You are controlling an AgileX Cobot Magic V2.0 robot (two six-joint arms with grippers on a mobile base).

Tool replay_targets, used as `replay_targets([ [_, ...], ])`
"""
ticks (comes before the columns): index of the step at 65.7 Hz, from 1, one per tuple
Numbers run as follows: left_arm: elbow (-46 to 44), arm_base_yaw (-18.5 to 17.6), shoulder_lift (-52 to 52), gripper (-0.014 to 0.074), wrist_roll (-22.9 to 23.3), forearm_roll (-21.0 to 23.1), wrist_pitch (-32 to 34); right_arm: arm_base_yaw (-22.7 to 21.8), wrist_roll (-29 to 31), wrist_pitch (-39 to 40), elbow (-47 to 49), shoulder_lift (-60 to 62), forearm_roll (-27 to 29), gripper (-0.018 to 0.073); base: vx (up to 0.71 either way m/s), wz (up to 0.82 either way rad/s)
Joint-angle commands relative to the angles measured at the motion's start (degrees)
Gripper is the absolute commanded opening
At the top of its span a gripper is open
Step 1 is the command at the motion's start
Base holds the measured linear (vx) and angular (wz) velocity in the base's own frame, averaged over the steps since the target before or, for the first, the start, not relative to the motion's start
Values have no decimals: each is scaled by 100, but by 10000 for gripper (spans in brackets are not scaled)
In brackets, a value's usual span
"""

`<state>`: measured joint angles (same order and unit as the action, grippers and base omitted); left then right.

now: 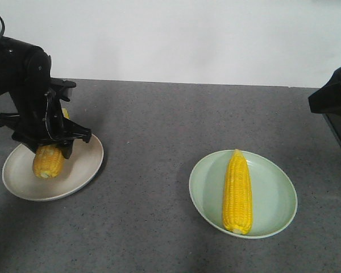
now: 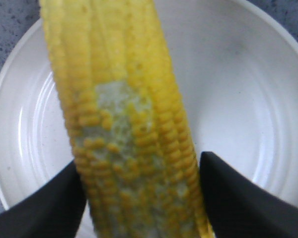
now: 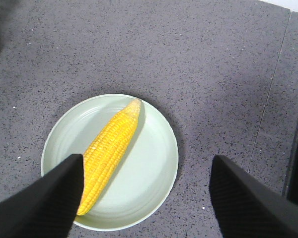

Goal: Distribute corn equally
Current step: 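Lower the left gripper's cob onto the white plate, then open the left gripper and lift it away from the plate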

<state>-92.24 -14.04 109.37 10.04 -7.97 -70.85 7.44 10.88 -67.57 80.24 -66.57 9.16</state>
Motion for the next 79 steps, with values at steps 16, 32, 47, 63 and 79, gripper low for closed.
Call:
replay_targets([
  [16, -179, -12, -293, 601, -17, -32, -88, -42, 9, 324, 139, 73, -3, 522, 0, 0],
  [32, -184, -12, -462, 590, -112, -32, 93, -42, 9, 324, 139, 73, -3, 522, 0, 0],
  [47, -184, -12, -1073, 590, -60, -32, 614, -42, -46, 369, 139, 73, -63, 522, 0, 0],
  [63, -178, -16, -2042, 590, 57, -32, 1162, -42, -413, 423, 139, 91, -544, 522, 0, 0],
  [79, -140, -16, -2980, 590, 38, -27, 1460, -42, -647, 555, 139, 371, -916, 522, 0, 0],
])
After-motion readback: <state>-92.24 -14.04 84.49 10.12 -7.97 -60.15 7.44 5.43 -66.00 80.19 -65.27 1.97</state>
